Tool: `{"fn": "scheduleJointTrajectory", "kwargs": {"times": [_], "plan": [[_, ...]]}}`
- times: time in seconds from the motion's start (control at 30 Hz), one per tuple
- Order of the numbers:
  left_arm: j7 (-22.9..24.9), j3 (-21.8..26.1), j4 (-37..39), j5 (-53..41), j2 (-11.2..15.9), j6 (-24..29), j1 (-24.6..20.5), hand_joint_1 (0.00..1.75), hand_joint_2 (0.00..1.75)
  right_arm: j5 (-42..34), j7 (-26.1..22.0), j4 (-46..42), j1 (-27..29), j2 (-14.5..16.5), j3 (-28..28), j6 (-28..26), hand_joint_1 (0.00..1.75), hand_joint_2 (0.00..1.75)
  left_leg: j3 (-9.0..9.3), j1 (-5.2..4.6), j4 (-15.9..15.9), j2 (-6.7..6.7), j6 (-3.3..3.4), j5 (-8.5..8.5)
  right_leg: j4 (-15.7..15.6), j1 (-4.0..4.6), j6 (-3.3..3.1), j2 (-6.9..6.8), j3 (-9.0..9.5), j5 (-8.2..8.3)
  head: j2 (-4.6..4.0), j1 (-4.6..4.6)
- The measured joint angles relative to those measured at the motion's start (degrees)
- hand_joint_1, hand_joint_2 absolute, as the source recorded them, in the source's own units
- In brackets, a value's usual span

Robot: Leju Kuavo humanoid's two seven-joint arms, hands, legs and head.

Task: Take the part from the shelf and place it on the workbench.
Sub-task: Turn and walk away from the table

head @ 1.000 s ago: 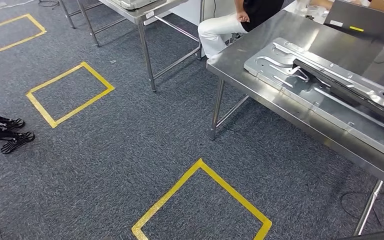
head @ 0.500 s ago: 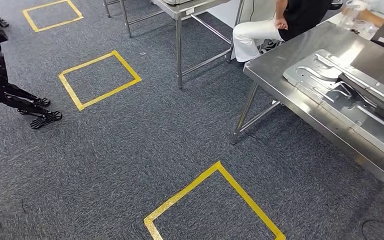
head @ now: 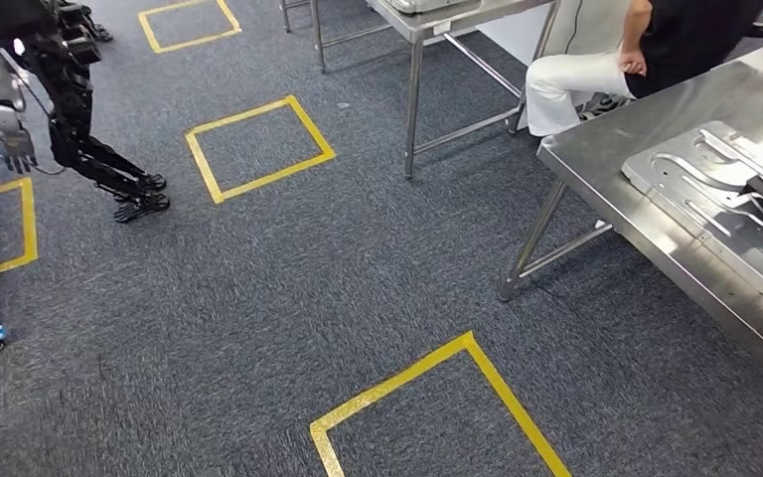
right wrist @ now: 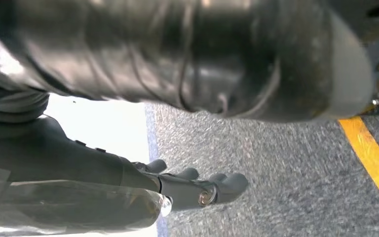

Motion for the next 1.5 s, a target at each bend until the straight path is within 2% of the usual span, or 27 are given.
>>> {"fn": "scheduleJointTrajectory", "kwargs": {"times": [0.07, 0.13, 0.17, 0.23, 0.3, 0.33, 0.4, 0.43, 0.5, 0.57, 0.6, 0.63, 0.7, 0.77, 0.83, 0.87, 0.93, 0.97, 1.0, 1.07, 1.13, 1.17, 1.2, 1.27, 1.33, 1.43, 1.5], "plan": [[0.01, 0.13, 0.0, 0.19, 0.0, 0.01, -0.12, 0.0, 0.0, 0.4, 0.02, 0.02, 0.29, 0.0, 0.01, 0.8, 0.0, 0.0, -3.4, 0.11, 7.26, 2.17, -0.47, -3.93, -0.07, 0.23, -0.19, -1.87, -0.07, 0.0, -0.01, -0.07], [0.0, 0.22, -0.01, 0.3, 0.02, 0.03, -0.02, 0.0, 0.0, 0.76, 0.04, 0.04, 0.37, 0.0, 0.03, 1.44, 0.0, 0.0, -5.25, 0.38, 11.78, 2.77, -0.92, -5.29, 0.12, 0.31, -0.21, -3.6, -0.25, -0.13, -0.01, -0.08], [-0.01, 0.24, -0.01, 0.36, 0.05, 0.08, 0.09, 0.0, 0.0, 0.97, 0.03, 0.04, 0.33, 0.0, 0.04, 1.66, 0.0, 0.0, -4.57, 0.52, 10.94, 3.03, -1.09, -4.38, 0.26, 0.3, -0.14, -4.32, -0.29, -0.22, -0.01, -0.08], [-0.07, 0.27, -0.01, 0.53, 0.13, 0.25, 0.23, 0.0, 0.0, 1.36, 0.0, 0.04, 0.21, 0.04, 0.08, 1.93, 0.0, 0.0, -0.36, 0.7, 3.58, 4.66, -1.25, -1.02, 0.8, 0.24, 0.24, -5.6, -0.28, -0.62, -0.01, -0.09], [-0.14, 0.29, -0.01, 0.62, 0.18, 0.37, 0.15, 0.0, 0.0, 1.63, -0.05, 0.04, 0.1, 0.1, 0.1, 1.99, 0.0, 0.0, 3.15, 0.52, -2.82, 6.32, -0.83, 0.87, 1.47, 0.46, 0.84, -6.57, -0.3, -1.15, 0.0, -0.07], [-0.16, 0.3, -0.01, 0.62, 0.19, 0.39, 0.14, 0.0, 0.0, 1.77, -0.1, 0.04, 0.04, 0.13, 0.11, 1.99, 0.0, 0.0, 3.65, 0.39, -3.92, 6.62, -0.49, 0.92, 1.66, 0.61, 1.1, -6.94, -0.29, -1.3, 0.0, -0.03], [-0.18, 0.33, -0.02, 0.64, 0.21, 0.46, 0.28, 0.0, 0.0, 2.06, -0.32, 0.04, -0.2, 0.16, 0.14, 2.05, 0.0, 0.0, 3.46, 0.24, -4.1, 5.62, 0.31, 1.13, 1.62, 0.67, 1.55, -7.62, -0.12, -1.32, -0.01, 0.0], [-0.19, 0.35, -0.02, 0.67, 0.22, 0.53, 0.36, 0.0, 0.0, 2.2, -0.44, 0.04, -0.3, 0.17, 0.16, 2.14, 0.0, 0.0, 3.47, 0.29, -4.35, 5.19, 0.7, 1.34, 1.82, 0.54, 1.83, -7.39, -0.06, -1.59, -0.01, -0.01], [-0.24, 0.38, -0.02, 0.76, 0.23, 0.83, 0.34, 0.0, 0.0, 2.4, -0.63, 0.05, -0.28, 0.2, 0.19, 2.45, 0.0, 0.0, 3.5, 0.5, -4.9, 4.24, 1.56, 1.91, 4.7, 0.19, 2.36, -5.13, -1.17, -3.96, -0.01, 0.02], [-0.34, 0.39, -0.01, 0.83, 0.24, 1.22, 0.28, 0.0, 0.0, 2.55, -0.75, 0.13, -0.11, 0.24, 0.2, 2.76, 0.0, 0.0, 3.25, 0.53, -5.04, 3.26, 2.06, 2.26, 11.74, -0.08, 2.68, -2.35, -4.34, -8.02, -0.01, 0.05], [-0.43, 0.4, -0.01, 0.84, 0.24, 1.46, 0.31, 0.0, 0.0, 2.66, -0.82, 0.17, -0.06, 0.26, 0.2, 2.88, 0.0, 0.0, 3.11, 0.49, -5.01, 2.67, 2.14, 2.34, 15.26, -0.15, 2.77, -1.79, -6.01, -9.38, -0.01, 0.05], [-0.52, 0.42, -0.01, 0.86, 0.24, 1.74, 0.37, 0.0, 0.0, 2.8, -0.91, 0.2, -0.04, 0.28, 0.2, 2.94, 0.0, 0.0, 3.04, 0.45, -4.97, 1.99, 2.16, 2.38, 17.29, -0.19, 2.81, -1.56, -7.02, -9.62, -0.01, 0.05], [-0.73, 0.46, -0.01, 0.89, 0.24, 2.27, 0.46, 0.0, 0.0, 3.15, -1.05, 0.21, 0.01, 0.32, 0.24, 3.0, 0.0, 0.0, 3.04, 0.43, -4.78, 0.5, 2.09, 2.43, 14.91, -0.27, 2.7, -1.24, -6.08, -6.7, -0.01, 0.05], [-0.87, 0.48, 0.0, 0.89, 0.23, 2.51, 0.42, 0.0, 0.0, 3.39, -1.11, 0.24, 0.15, 0.34, 0.33, 2.99, 0.0, 0.0, 2.96, 0.38, -4.44, -0.94, 1.78, 2.4, 7.17, -0.44, 2.36, 1.15, -2.78, -2.68, 0.0, 0.05], [-0.93, 0.49, 0.0, 0.89, 0.22, 2.63, 0.33, 0.0, 0.0, 3.47, -1.17, 0.29, 0.2, 0.42, 0.43, 2.99, 0.0, 0.0, 2.52, 0.38, -4.15, -2.15, 1.06, 2.5, 2.68, -0.5, 2.1, 3.6, -1.09, -1.23, -0.01, 0.03], [-0.94, 0.5, 0.0, 0.89, 0.21, 2.72, 0.32, 0.0, 0.0, 3.5, -1.2, 0.31, 0.15, 0.47, 0.45, 2.99, 0.0, 0.0, 2.27, 0.46, -4.17, -2.73, 0.58, 2.68, 2.43, -0.4, 2.0, 3.87, -1.06, -1.35, -0.01, 0.02], [-0.95, 0.56, 0.01, 0.89, 0.21, 2.9, 0.41, 0.0, 0.0, 3.52, -1.23, 0.3, -0.01, 0.58, 0.49, 3.0, 0.0, 0.0, 1.88, 0.7, -4.37, -3.74, -0.27, 3.02, 1.96, -0.39, 1.42, 2.53, -0.94, -0.92, 0.0, 0.02], [-0.96, 0.59, 0.01, 0.89, 0.21, 2.95, 0.46, 0.0, 0.0, 3.53, -1.23, 0.3, -0.02, 0.62, 0.5, 3.01, 0.0, 0.0, 1.59, 0.69, -3.95, -3.14, -0.52, 2.7, 1.57, -0.45, 1.02, 1.76, -0.77, -0.65, 0.01, 0.01], [-0.97, 0.62, 0.01, 0.89, 0.22, 2.99, 0.47, 0.0, 0.0, 3.54, -1.23, 0.3, -0.01, 0.68, 0.5, 3.01, 0.0, 0.0, 0.87, 0.63, -2.55, -1.92, -0.69, 1.69, 1.17, -0.52, 0.63, 0.88, -0.63, -0.41, 0.01, -0.04], [-1.01, 0.66, 0.0, 0.9, 0.22, 3.03, 0.41, 0.0, 0.0, 3.56, -1.23, 0.31, 0.13, 0.76, 0.5, 3.01, 0.0, 0.0, -1.95, 0.56, 3.62, 1.31, -0.86, -2.0, 0.88, -0.29, 0.19, -0.94, -0.58, -0.25, 0.0, -0.15], [-1.03, 0.68, 0.0, 0.97, 0.22, 3.04, 0.4, 0.0, 0.0, 3.61, -1.23, 0.32, 0.21, 0.79, 0.5, 3.01, 0.0, 0.0, -4.57, 0.6, 9.84, 2.6, -1.07, -4.6, 0.93, 0.0, 0.03, -2.82, -0.73, -0.31, -0.01, -0.2], [-1.03, 0.69, 0.0, 1.02, 0.22, 3.04, 0.44, 0.0, 0.0, 3.67, -1.23, 0.32, 0.21, 0.79, 0.5, 3.0, 0.0, 0.0, -4.58, 0.6, 10.46, 2.89, -1.11, -4.43, 0.96, 0.1, 0.01, -3.66, -0.79, -0.34, 0.0, -0.19], [-1.03, 0.71, 0.01, 1.11, 0.22, 3.04, 0.49, 0.0, 0.0, 3.75, -1.23, 0.32, 0.17, 0.79, 0.51, 3.0, 0.0, 0.0, -3.38, 0.6, 8.76, 3.2, -1.06, -3.27, 1.01, 0.15, 0.03, -4.42, -0.81, -0.38, -0.01, -0.19], [-1.03, 0.75, -0.01, 1.24, 0.23, 3.04, 0.48, 0.0, 0.0, 3.97, -1.22, 0.32, 0.11, 0.83, 0.52, 2.99, 0.0, 0.0, 1.13, 0.41, 1.14, 4.92, -0.71, -0.28, 1.18, 0.32, 0.29, -5.69, -0.73, -0.56, -0.01, -0.19], [-1.02, 0.77, -0.01, 1.27, 0.25, 3.04, 0.4, 0.0, 0.0, 4.12, -1.21, 0.32, 0.06, 0.88, 0.52, 2.97, 0.0, 0.0, 4.08, 0.06, -4.17, 6.21, -0.17, 1.12, 1.43, 0.56, 0.79, -6.6, -0.66, -0.79, -0.01, -0.14], [-1.01, 0.8, 0.0, 1.27, 0.26, 3.04, 0.59, 0.0, 0.0, 4.17, -1.21, 0.32, -0.23, 0.93, 0.53, 2.94, 0.0, 0.0, 4.14, -0.03, -5.04, 5.31, 0.59, 1.43, 1.61, 0.58, 1.59, -7.25, -0.45, -0.98, -0.01, -0.13], [-1.01, 0.81, -0.01, 1.3, 0.25, 3.05, 0.62, 0.0, 0.0, 4.17, -1.21, 0.32, -0.31, 0.97, 0.54, 2.93, 0.0, 0.0, 4.17, 0.22, -5.45, 4.43, 1.34, 1.87, 3.64, 0.34, 2.22, -5.16, -1.17, -2.74, -0.01, -0.11]]}}
